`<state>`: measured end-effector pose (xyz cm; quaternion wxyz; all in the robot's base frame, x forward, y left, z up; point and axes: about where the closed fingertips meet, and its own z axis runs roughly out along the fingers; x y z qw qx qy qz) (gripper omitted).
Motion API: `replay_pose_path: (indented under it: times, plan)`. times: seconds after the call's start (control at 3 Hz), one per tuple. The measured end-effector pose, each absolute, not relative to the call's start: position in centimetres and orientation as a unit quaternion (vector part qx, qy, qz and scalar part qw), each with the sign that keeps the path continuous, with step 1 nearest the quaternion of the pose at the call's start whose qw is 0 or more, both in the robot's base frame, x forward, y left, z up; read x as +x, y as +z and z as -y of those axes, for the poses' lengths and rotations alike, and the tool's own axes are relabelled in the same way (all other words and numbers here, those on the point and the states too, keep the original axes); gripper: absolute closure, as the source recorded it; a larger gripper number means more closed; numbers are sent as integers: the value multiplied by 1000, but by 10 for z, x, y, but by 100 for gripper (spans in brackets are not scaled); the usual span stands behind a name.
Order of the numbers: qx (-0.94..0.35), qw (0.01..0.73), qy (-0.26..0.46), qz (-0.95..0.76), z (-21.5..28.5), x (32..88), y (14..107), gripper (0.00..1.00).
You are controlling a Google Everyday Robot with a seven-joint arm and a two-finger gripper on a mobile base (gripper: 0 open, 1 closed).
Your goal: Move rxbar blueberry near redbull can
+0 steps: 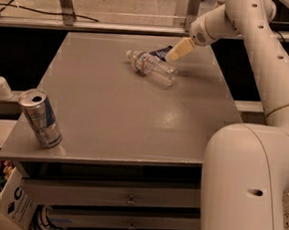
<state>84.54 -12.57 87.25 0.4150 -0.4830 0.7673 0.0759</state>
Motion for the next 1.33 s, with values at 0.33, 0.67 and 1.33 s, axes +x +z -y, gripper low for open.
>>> replay_pose_path:
  times: [0.33, 0.67, 1.33]
  plan:
    - [-459, 426, 103, -773, 124, 849, 862, 0]
    - [-442, 429, 115, -779, 121, 854, 850, 0]
    - [-421, 430, 127, -789, 104, 868, 831, 0]
